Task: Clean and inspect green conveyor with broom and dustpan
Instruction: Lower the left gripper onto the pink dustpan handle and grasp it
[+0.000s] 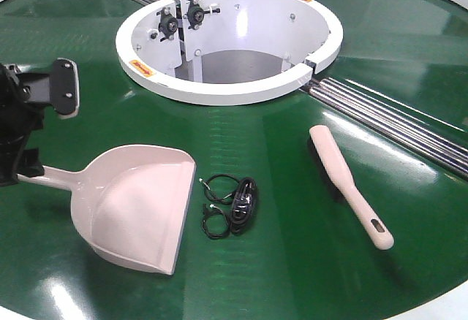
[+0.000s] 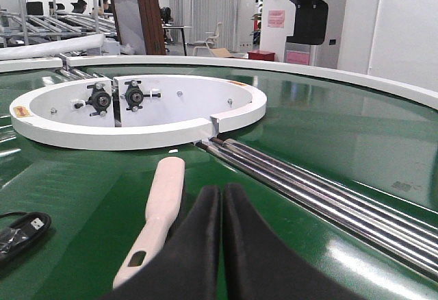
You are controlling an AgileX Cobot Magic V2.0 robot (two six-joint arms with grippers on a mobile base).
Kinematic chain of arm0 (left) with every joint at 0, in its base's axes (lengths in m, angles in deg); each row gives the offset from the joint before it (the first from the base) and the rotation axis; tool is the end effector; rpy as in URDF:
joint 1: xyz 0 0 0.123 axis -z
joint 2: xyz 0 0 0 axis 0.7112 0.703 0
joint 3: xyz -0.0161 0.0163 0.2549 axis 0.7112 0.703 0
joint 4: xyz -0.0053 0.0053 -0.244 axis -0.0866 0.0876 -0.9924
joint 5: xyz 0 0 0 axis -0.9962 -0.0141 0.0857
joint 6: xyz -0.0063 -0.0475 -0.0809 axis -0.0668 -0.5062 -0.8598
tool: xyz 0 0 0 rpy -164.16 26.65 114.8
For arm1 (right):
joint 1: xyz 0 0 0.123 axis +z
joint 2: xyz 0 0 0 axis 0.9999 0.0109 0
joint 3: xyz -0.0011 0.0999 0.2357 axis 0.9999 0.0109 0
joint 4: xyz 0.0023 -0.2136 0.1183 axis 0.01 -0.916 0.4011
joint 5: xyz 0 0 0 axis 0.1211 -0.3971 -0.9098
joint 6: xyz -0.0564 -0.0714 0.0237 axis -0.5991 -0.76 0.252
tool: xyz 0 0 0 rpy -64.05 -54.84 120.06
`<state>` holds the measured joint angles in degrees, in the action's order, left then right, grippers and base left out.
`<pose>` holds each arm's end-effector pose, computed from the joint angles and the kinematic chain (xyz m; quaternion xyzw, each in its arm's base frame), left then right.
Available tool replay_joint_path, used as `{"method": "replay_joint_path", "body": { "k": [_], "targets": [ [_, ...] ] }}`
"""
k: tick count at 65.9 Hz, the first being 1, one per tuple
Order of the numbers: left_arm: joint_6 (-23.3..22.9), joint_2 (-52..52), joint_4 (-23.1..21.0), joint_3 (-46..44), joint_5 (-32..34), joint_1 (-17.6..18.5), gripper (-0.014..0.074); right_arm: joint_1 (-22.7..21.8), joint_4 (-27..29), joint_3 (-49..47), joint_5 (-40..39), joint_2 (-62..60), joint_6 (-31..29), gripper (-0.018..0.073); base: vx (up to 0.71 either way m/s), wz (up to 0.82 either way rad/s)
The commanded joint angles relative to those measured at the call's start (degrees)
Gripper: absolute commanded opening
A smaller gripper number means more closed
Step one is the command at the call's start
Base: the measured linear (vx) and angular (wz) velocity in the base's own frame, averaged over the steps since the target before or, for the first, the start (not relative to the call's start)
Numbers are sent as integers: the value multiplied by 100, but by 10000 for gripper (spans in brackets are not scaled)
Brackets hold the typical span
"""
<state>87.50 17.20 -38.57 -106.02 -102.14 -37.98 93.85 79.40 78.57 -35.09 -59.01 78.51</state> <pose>0.3201 -0.0330 0.2703 0.6198 0.7724 0.1064 0.0890 0.0812 0.0060 0.2010 -0.0441 0.6965 0.0083 0.7162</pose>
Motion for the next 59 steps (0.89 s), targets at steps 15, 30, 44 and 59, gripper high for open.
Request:
{"method": "replay_joint_path", "body": {
  "k": [15, 30, 44, 59],
  "targets": [
    [368, 391, 261, -163, 229, 34, 524, -34, -24, 20, -404, -62, -30, -9, 0, 0],
    [1186, 562, 70, -163, 424, 34, 524, -34, -24, 20, -404, -62, -30, -9, 0, 0],
    [1269, 682, 64, -163, 711, 34, 524, -34, -24, 20, -404, -62, -30, -9, 0, 0],
    [1269, 914, 64, -163, 505, 34, 524, -34, -24, 20, -404, -62, -30, -9, 0, 0]
  ]
}}
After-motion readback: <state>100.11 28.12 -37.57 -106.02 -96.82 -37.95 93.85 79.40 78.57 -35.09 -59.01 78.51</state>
